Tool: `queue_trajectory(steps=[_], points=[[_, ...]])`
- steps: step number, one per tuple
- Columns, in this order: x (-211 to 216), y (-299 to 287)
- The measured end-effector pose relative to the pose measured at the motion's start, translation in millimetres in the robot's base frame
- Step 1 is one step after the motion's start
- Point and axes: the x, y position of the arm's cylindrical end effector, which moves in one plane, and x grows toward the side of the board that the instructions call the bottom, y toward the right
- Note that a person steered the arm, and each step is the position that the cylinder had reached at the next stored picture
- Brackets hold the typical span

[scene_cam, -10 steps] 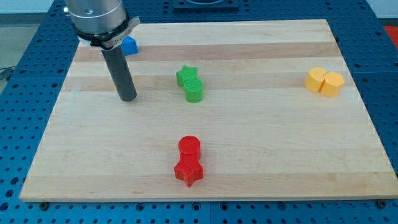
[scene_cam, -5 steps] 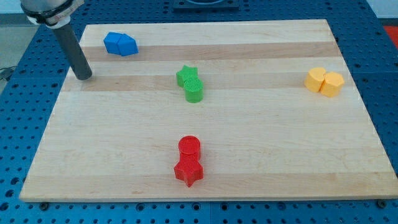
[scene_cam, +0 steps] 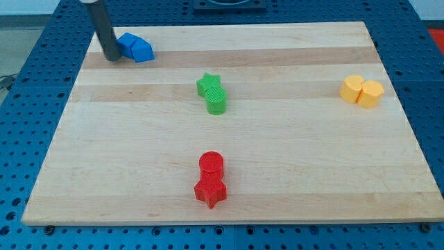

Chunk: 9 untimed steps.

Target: Push the blue blocks into the green star

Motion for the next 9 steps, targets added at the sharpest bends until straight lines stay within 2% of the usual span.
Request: queue_trajectory(steps=[1,2,4,5,9], points=[[2,-31],[-42,-31],[-73,-7],[-71,-1],[46,127]])
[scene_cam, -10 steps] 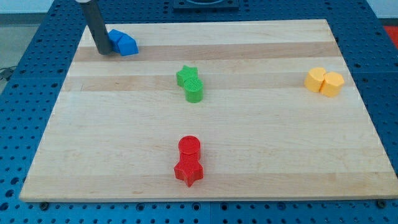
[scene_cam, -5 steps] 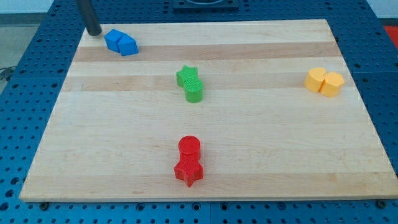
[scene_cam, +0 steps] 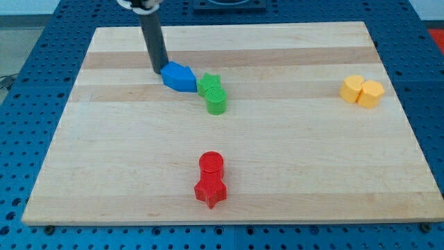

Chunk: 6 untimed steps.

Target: Push the blue blocks into the green star

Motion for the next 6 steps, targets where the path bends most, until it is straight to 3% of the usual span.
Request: queue_trajectory(steps=[6], points=[[-9,86]])
